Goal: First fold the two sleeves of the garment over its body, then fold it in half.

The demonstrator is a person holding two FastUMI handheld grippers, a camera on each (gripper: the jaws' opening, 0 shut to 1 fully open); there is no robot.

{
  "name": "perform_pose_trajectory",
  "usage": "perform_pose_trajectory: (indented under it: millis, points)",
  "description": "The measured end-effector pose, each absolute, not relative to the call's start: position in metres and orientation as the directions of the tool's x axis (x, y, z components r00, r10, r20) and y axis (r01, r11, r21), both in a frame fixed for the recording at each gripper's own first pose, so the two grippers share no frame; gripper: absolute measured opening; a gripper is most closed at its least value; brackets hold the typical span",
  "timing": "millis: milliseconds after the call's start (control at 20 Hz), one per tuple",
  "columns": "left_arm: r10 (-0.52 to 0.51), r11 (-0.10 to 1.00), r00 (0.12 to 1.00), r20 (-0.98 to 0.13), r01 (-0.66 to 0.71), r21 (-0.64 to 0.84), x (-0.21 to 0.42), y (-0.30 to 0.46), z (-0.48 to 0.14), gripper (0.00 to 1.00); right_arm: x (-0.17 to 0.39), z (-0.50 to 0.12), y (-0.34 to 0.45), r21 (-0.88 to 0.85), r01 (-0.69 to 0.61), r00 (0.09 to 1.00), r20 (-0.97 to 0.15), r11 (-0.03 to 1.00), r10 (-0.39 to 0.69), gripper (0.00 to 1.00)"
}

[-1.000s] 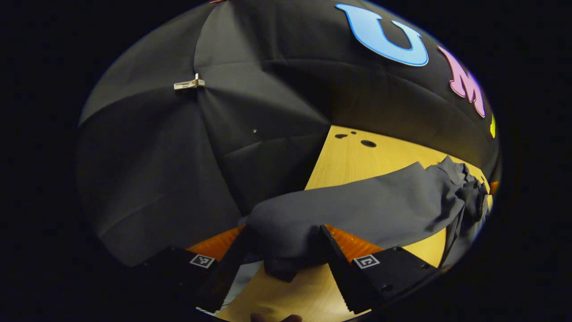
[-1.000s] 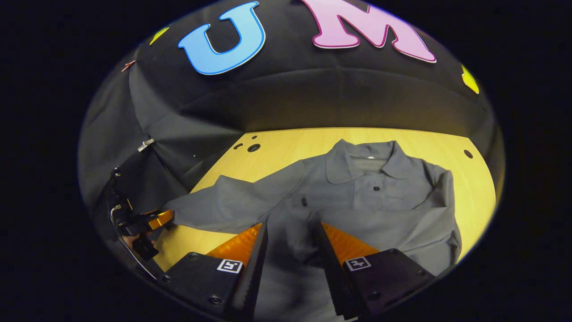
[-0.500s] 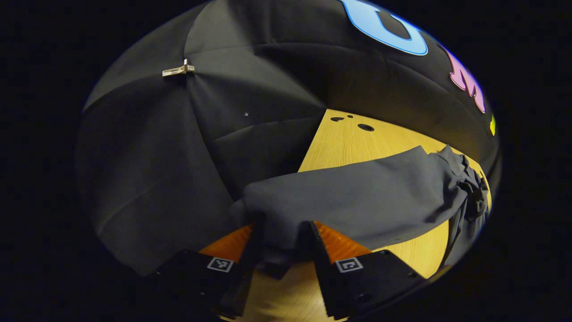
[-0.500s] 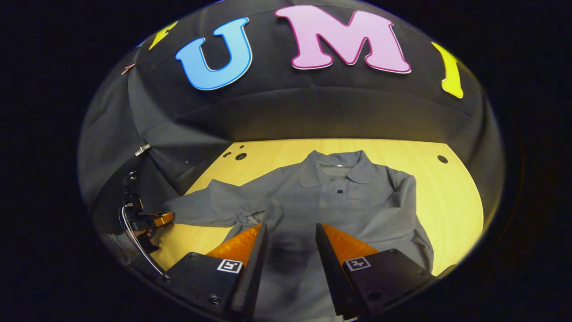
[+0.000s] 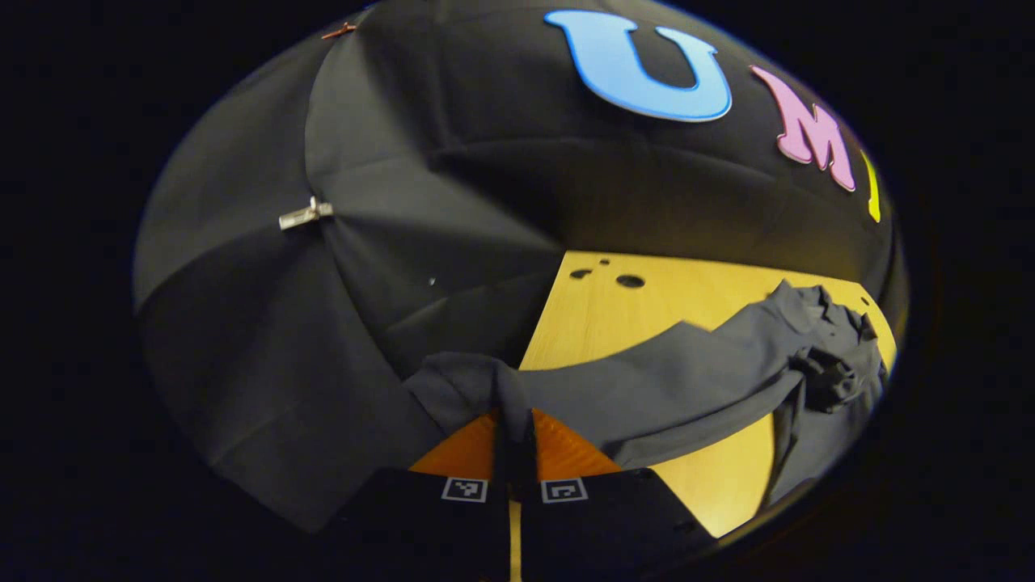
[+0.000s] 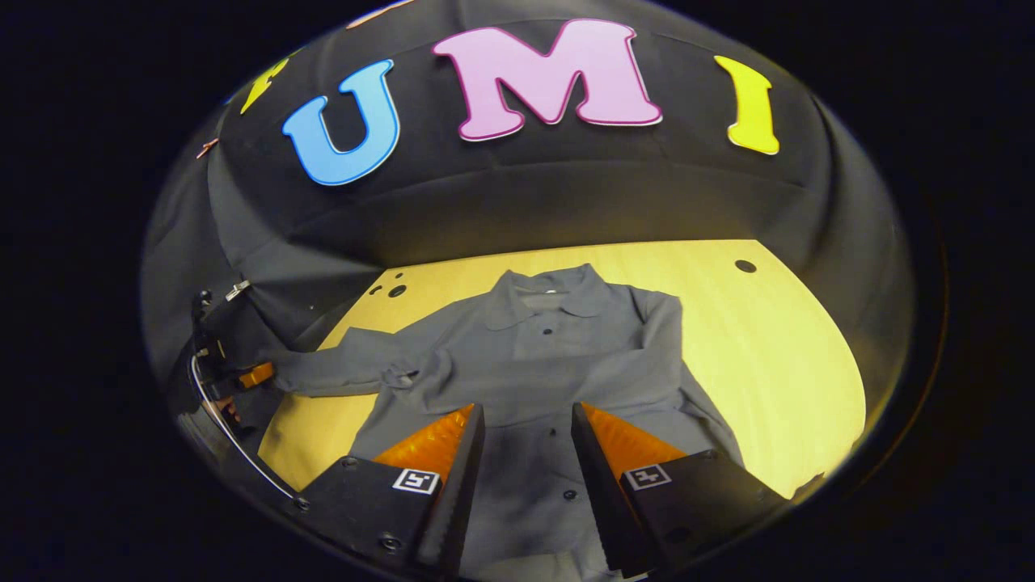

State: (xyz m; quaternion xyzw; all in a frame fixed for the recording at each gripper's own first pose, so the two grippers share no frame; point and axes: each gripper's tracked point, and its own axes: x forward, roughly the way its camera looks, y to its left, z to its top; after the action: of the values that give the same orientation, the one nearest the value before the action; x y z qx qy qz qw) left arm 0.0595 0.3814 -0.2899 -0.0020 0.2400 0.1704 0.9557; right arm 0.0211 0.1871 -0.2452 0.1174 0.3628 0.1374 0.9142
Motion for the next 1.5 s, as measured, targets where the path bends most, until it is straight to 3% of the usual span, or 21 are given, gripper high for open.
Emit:
perform_pose_trajectory:
  millis: [250, 400, 750, 1500]
  points:
    - [0.277, 0.960, 0.890, -0.363, -0.270, 0.072, 0.071, 0.327, -0.228, 0.13, 0.012, -0.250, 0.147, 0.322, -0.128, 0.710, -0.631, 0.938, 0.313, 0.68]
    - [0.247, 0.969, 0.911, -0.330, -0.232, 0.087, 0.079, 0.294, -0.201, 0.10, 0.007, -0.255, 0.124, 0.319, -0.112, 0.711, -0.636, 0.941, 0.300, 0.68]
    - [0.107, 0.992, 0.956, -0.274, -0.086, 0.088, 0.108, 0.183, -0.155, 0.10, 0.007, -0.272, 0.070, 0.334, -0.057, 0.714, -0.646, 0.941, 0.272, 0.68]
    - [-0.162, 0.984, 0.920, -0.357, 0.177, 0.010, 0.149, -0.060, -0.192, 0.10, -0.010, -0.335, -0.040, 0.345, 0.045, 0.674, -0.704, 0.938, 0.227, 0.68]
